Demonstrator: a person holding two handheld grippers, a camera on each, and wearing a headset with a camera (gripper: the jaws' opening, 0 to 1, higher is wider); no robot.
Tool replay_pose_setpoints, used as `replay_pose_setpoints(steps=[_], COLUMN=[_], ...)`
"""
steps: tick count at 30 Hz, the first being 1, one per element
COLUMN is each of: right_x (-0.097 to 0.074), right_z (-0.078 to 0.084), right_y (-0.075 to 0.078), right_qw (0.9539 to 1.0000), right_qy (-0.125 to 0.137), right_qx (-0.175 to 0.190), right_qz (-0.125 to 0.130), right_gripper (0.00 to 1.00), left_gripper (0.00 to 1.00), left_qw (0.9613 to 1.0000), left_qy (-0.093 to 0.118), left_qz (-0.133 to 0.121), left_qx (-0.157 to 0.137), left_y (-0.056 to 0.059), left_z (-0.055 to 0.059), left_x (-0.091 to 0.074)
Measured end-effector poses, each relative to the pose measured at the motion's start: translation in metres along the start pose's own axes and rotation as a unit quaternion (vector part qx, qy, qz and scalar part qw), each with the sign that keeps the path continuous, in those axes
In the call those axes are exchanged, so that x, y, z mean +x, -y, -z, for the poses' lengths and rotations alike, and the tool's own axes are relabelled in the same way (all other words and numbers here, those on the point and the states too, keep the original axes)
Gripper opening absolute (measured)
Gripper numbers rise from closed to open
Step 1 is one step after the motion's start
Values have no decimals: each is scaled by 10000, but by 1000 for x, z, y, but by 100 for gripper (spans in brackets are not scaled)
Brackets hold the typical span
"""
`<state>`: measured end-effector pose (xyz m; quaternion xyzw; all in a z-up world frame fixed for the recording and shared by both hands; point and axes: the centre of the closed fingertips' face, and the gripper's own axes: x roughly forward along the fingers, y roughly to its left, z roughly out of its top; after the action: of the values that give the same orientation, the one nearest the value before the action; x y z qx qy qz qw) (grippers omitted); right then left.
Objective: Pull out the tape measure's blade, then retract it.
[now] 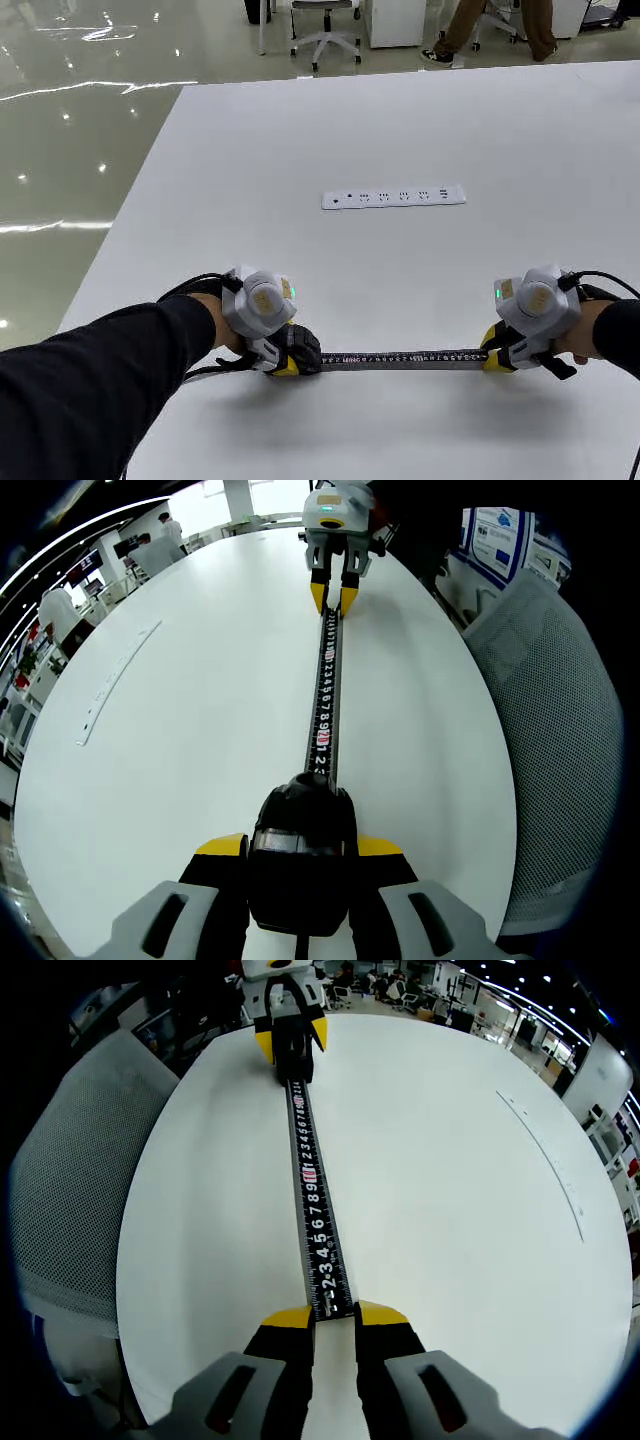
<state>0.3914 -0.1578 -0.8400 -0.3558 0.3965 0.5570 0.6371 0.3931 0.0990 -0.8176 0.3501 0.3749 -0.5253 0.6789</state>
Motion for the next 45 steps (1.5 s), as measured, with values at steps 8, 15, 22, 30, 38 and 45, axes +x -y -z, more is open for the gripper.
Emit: replay_pose_setpoints(steps=[8,15,22,30,38,45], right_x=[1,-2,-13,-31,-63,-89], right_z=[1,-2,-6,-5,6,21], right_y=[3,7,11,9,-13,-49], right_qw=[9999,9993,9964,9831,9587,9372], right_qy=[-108,21,304,865,1493,1850], right_qx=[15,125,460,1172,1812,2139], right_qz=[74,341,640,1107,1607,2042], right_gripper=[12,21,38,54,69,78], left_gripper=[36,51,83,100,100,100], left_qw=[9999,9966,9794,9439,9006,8916], left_qy=[148,333,715,1491,2250,2361], left_qz=[-35,-498,-788,-1249,-1753,-1971], left_qx=[53,-575,-1717,-2668,-3279,-3324], left_y=[0,-16,-21,-25,-4,38], left_z=[-1,5,24,40,63,89], left_x=[-3,-17,-33,-60,-96,-114])
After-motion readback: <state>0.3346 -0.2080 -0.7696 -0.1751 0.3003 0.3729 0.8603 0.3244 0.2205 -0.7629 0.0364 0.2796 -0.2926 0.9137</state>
